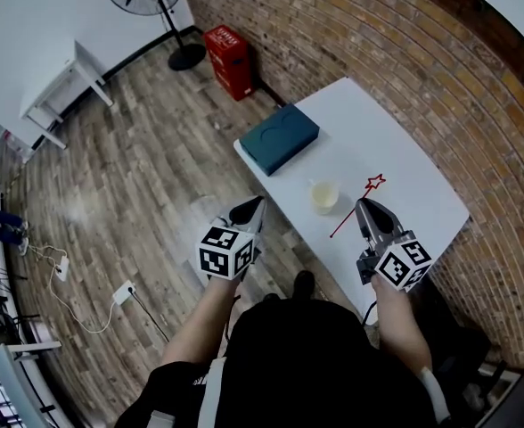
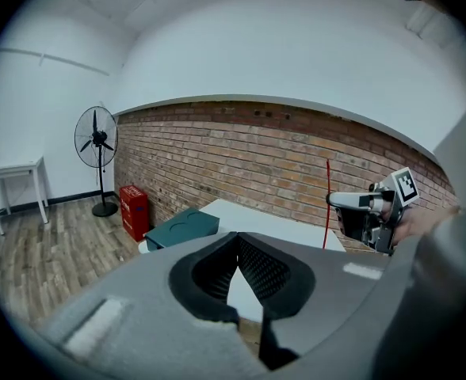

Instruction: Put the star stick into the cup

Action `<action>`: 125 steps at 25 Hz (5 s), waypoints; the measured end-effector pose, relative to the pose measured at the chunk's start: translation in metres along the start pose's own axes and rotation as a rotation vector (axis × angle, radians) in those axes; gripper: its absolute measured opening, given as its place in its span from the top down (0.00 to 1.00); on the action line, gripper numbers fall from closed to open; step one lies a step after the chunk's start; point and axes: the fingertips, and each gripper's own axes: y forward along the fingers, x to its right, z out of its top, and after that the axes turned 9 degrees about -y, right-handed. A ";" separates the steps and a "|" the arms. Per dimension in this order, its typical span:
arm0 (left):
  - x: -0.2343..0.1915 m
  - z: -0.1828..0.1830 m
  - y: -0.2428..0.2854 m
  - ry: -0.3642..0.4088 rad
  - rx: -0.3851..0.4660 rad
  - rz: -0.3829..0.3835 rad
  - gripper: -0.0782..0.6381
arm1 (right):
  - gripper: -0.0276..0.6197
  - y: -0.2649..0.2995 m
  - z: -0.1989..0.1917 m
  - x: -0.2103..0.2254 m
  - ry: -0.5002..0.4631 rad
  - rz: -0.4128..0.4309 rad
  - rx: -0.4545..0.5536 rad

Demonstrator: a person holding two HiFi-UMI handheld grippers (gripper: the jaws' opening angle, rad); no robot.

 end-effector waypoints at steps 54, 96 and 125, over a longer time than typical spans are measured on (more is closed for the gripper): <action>0.001 -0.007 0.160 0.028 -0.224 -0.194 0.88 | 0.81 0.116 -0.130 0.075 0.092 -0.024 -0.355; -0.042 0.149 0.104 0.211 0.101 -0.113 0.88 | 0.96 0.089 0.085 0.040 -0.478 -0.008 -0.048; -0.060 0.148 0.129 0.205 0.119 -0.118 0.88 | 0.96 0.036 0.082 0.070 -0.344 -0.384 0.110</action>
